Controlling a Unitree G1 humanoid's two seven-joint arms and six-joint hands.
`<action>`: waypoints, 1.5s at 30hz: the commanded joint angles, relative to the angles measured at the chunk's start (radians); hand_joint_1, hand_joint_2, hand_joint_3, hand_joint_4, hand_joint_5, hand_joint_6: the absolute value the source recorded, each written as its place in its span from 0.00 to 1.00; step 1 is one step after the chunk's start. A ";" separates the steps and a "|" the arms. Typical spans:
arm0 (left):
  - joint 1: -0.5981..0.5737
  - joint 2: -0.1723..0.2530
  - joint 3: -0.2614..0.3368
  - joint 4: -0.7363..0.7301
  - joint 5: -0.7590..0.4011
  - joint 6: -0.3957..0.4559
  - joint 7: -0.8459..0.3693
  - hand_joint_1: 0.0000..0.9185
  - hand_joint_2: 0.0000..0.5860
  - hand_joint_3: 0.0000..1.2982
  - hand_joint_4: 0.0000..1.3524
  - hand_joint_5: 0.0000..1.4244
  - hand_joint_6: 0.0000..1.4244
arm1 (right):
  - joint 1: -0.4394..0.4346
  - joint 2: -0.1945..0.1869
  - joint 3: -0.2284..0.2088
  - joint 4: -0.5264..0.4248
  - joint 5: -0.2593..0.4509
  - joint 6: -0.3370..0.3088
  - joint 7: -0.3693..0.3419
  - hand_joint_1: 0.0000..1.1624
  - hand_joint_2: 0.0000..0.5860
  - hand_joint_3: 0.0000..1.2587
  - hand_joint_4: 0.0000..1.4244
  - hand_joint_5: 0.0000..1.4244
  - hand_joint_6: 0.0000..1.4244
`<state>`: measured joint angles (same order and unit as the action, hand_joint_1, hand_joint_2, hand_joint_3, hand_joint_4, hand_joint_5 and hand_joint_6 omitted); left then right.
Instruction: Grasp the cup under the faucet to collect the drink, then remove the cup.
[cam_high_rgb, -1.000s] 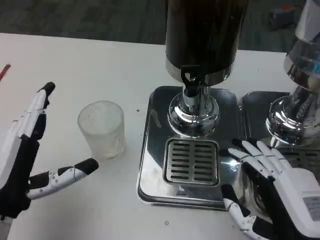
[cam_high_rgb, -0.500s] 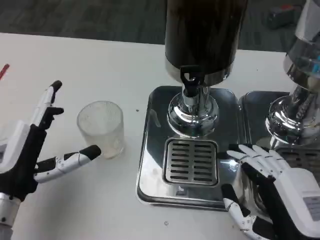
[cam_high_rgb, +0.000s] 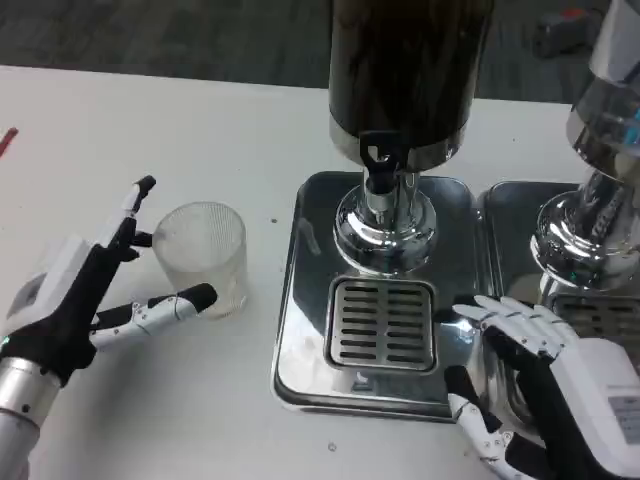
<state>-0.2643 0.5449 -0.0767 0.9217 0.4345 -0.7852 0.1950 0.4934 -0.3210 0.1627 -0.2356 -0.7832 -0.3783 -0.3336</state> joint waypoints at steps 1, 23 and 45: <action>-0.048 -0.004 -0.018 0.071 -0.016 -0.020 -0.023 0.23 0.03 0.00 0.00 0.19 0.23 | 0.003 0.003 -0.003 0.011 0.010 -0.020 -0.028 0.32 0.88 0.28 0.17 0.15 0.12; -0.219 -0.027 -0.097 0.254 -0.023 0.024 -0.157 0.21 0.03 0.00 0.01 0.19 0.22 | 0.041 0.012 -0.014 -0.001 0.020 -0.017 -0.051 0.34 0.88 0.30 0.18 0.15 0.14; -0.231 -0.071 -0.152 0.287 0.012 0.122 0.021 0.36 0.09 0.08 0.11 0.30 0.32 | 0.041 0.019 -0.022 0.008 0.054 -0.010 -0.039 0.36 0.89 0.30 0.19 0.17 0.15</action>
<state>-0.4973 0.4889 -0.2181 1.1912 0.4371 -0.6890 0.1985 0.5298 -0.3063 0.1477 -0.2345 -0.7388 -0.3848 -0.3690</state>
